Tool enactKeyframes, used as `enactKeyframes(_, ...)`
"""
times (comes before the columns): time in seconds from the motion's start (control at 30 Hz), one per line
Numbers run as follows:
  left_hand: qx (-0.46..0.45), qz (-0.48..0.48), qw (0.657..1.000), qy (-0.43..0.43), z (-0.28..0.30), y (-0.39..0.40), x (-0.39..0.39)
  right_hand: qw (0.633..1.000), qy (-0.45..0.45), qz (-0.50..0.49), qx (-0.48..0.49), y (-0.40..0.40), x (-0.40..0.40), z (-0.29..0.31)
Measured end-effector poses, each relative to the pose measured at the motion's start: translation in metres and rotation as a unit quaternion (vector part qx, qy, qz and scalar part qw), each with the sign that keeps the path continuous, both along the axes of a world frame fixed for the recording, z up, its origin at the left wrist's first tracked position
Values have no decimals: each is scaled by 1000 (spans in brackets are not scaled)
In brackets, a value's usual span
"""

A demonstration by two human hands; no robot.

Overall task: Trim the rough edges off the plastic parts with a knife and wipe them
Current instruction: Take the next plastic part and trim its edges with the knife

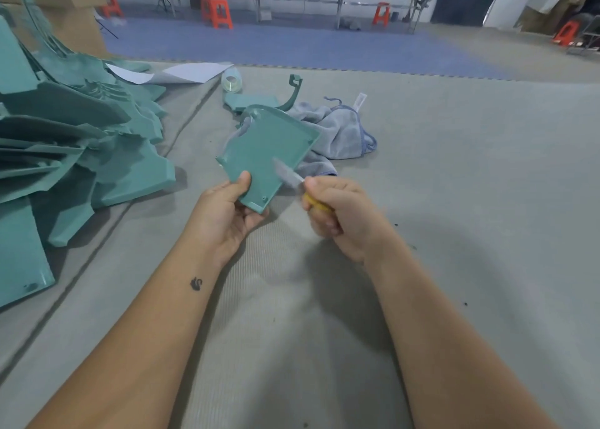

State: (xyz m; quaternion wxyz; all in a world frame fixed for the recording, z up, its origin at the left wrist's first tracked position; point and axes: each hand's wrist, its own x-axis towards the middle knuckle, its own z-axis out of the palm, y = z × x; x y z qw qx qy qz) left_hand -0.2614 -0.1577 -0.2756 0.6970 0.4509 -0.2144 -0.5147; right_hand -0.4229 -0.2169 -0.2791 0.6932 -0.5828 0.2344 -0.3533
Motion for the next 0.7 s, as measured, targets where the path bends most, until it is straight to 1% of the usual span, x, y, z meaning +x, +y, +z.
enactKeyframes(0.03, -3, 0, 1000, 14, 0, 0, 1, 999, 14, 31, -15, 3, 2, 0)
enactKeyframes(0.1, -10, -6, 999, 42, 2, 1, 2, 997, 41, 51, -42, 5, 6, -1)
enactKeyframes(0.17, -9, -16, 998, 53, 3, 3, 3, 996, 60, 37, -53, 4, 6, -2)
enactKeyframes(0.4, 5, -23, 998, 65, 5, 4, 4, 992, 76, -10, -104, 3, 10, -6)
enactKeyframes(0.47, 9, -26, 997, 65, 6, 4, 5, 992, 62, -44, -103, 0, 11, -6)
enactKeyframes(0.6, 25, -24, 998, 49, 5, 4, 5, 988, 13, -142, -56, -12, 1, -2)
enactKeyframes(0.7, 25, -18, 998, 51, 4, 4, 5, 986, -24, -162, -32, -14, -6, 1)
